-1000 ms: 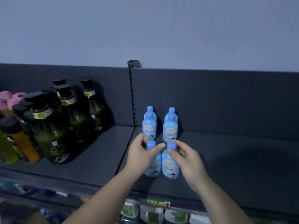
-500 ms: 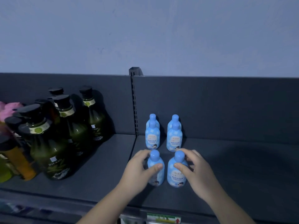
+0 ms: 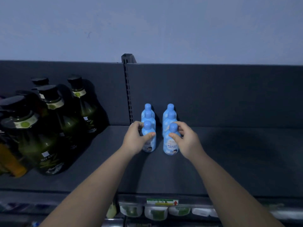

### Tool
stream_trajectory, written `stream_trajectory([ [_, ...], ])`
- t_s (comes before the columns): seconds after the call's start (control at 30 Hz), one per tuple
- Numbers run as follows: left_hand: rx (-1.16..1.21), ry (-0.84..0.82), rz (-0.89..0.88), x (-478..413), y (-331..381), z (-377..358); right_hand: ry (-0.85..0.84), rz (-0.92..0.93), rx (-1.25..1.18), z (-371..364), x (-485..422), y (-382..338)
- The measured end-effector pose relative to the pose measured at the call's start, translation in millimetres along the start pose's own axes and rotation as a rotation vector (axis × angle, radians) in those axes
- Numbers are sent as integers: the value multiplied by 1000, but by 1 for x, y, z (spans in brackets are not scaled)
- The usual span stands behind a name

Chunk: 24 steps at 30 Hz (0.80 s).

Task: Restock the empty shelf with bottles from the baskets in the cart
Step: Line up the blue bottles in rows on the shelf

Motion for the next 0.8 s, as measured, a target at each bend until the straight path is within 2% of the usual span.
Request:
stream_trajectory([
  [0.8, 98, 75, 71, -12, -6, -3, 34, -55, -47, -2, -15, 9],
])
Point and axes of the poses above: each hand's wrist, its own x-axis away from the middle knuckle, its own z-axis out of the back of the hand, y = z × x, the point moved 8 cm from there along -x, towards the middle knuckle, and after that the axes turned 4 degrees about x, right-handed, at the moved point
